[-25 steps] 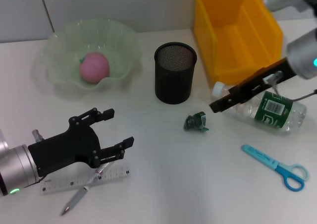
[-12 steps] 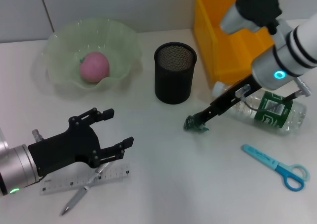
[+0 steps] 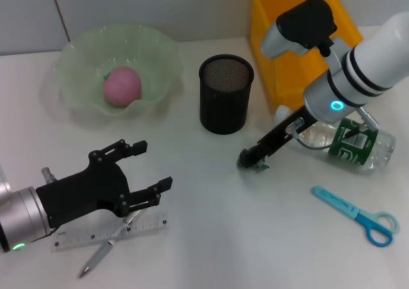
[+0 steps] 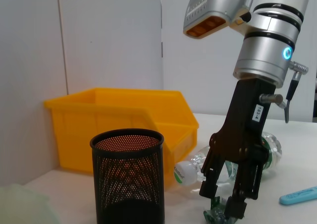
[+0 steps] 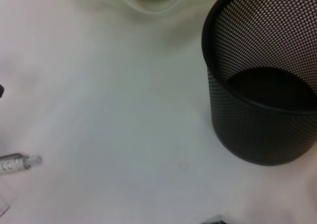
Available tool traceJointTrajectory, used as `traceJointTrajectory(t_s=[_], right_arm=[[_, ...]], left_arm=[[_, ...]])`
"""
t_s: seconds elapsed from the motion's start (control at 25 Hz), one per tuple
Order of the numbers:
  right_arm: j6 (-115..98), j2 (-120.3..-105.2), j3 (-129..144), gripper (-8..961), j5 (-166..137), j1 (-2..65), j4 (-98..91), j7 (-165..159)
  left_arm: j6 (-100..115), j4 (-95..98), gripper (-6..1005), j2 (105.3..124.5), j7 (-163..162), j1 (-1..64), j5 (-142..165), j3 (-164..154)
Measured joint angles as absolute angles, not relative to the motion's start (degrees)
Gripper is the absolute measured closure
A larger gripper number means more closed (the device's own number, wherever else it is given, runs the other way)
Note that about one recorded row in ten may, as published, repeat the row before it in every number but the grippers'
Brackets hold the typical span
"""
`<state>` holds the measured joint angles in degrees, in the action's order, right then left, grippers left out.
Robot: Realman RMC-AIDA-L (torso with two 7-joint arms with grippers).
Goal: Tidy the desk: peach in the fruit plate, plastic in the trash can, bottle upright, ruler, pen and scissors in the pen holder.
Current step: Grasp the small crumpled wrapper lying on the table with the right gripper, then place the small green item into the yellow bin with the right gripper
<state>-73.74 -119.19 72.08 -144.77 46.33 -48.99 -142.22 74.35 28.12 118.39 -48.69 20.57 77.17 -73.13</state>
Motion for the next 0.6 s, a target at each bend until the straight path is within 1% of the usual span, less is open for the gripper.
traceJointTrajectory(t_s=[0.6], right_arm=[[-71.09,-119.44,72.25,277,-143.07,47.90,-44.88,-141.91]], left_arm=[[74.36,27.61,169,118.48,-48.69,21.06,77.17,-73.74]])
